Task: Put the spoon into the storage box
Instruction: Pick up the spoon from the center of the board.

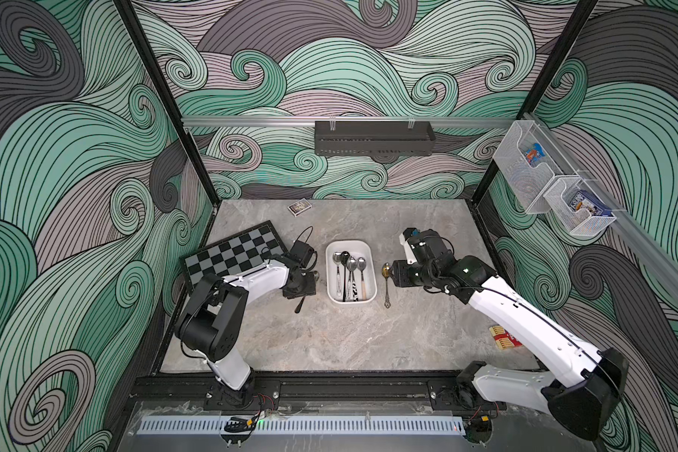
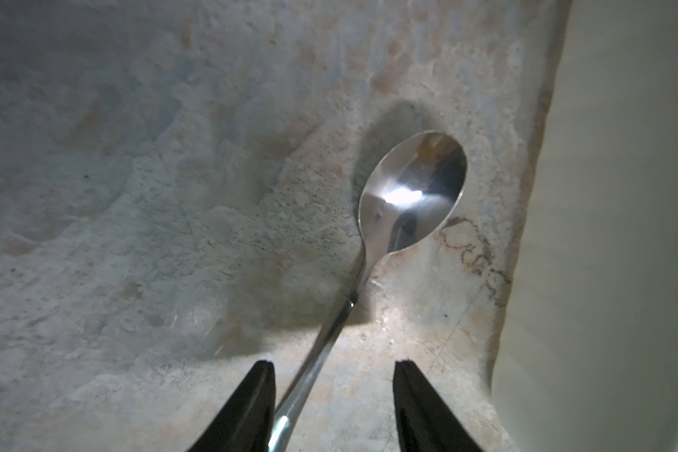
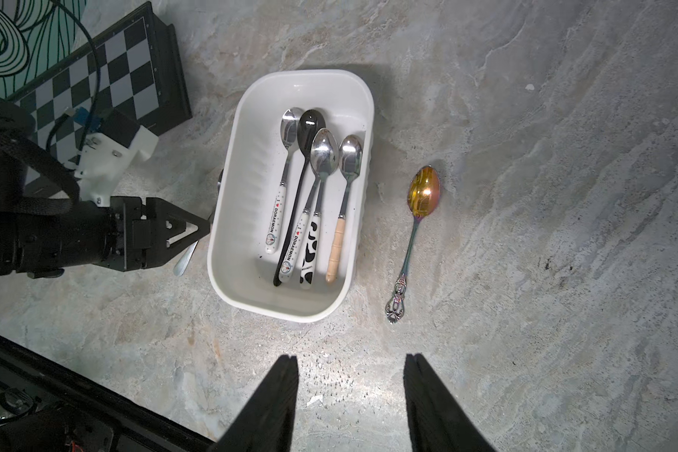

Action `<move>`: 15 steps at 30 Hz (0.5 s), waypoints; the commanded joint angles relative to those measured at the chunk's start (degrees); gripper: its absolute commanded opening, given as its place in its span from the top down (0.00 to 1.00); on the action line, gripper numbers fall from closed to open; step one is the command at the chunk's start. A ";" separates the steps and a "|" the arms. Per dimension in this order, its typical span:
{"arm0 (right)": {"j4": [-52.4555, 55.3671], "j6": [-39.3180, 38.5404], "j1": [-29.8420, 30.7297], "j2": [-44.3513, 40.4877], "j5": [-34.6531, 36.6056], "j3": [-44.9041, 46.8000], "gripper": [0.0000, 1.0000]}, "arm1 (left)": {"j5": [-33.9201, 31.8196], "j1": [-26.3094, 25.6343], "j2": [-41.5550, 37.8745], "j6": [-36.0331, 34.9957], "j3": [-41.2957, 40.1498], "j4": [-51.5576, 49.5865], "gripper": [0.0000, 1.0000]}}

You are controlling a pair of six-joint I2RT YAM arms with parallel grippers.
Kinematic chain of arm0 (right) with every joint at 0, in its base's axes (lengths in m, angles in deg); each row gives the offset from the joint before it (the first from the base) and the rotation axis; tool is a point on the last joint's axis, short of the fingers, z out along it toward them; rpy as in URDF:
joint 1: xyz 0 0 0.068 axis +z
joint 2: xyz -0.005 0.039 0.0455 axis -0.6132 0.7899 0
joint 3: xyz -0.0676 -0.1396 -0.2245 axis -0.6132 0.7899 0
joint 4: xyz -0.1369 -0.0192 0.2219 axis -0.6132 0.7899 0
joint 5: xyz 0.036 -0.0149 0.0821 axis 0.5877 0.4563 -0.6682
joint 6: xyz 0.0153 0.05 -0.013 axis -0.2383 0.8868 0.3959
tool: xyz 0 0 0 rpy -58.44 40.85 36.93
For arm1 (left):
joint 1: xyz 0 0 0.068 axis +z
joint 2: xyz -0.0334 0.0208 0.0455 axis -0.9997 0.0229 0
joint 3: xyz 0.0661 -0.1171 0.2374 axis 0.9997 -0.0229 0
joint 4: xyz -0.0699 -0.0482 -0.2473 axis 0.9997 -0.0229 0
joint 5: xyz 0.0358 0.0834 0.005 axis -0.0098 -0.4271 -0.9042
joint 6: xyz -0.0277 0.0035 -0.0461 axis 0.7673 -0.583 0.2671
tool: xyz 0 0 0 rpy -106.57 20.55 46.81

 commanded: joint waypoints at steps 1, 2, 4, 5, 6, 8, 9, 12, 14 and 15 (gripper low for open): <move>0.10 -0.47 -0.74 -0.43 -2.35 0.85 0.52 | -0.44 -0.37 2.42 -1.85 1.46 -0.47 0.49; 0.08 -0.42 -0.73 -0.52 -2.37 1.03 0.52 | -1.16 -0.35 3.25 -1.96 1.61 -0.84 0.50; 0.13 -0.42 -0.94 -0.55 -2.59 1.22 0.52 | -2.33 -0.60 4.54 -2.16 2.21 -1.62 0.51; 0.16 -0.55 -1.04 -0.58 -2.68 1.36 0.52 | -2.73 -0.61 5.22 -2.34 2.54 -1.78 0.53; 0.11 -0.51 -0.99 -0.56 -2.77 1.48 0.52 | -3.33 -0.96 5.88 -2.48 2.91 -2.07 0.54; 0.10 -0.51 -1.15 -0.79 -2.77 1.75 0.52 | -4.89 -1.95 7.22 -2.70 3.93 -3.08 0.56; 0.07 -0.51 -1.28 -0.81 -2.77 1.87 0.52 | -5.37 -2.50 8.08 -2.75 4.57 -3.54 0.59; 0.04 -0.48 -1.76 -0.91 -2.98 2.34 0.51 | -5.99 -3.55 10.07 -2.36 5.78 -4.68 0.70; 0.03 -0.56 -2.04 -1.13 -3.16 2.65 0.51 | -6.31 -3.62 10.84 -2.04 5.73 -4.69 0.76; 0.11 -0.55 -2.11 -1.26 -3.20 2.93 0.51 | -6.74 -3.66 11.21 -1.92 5.63 -4.93 0.78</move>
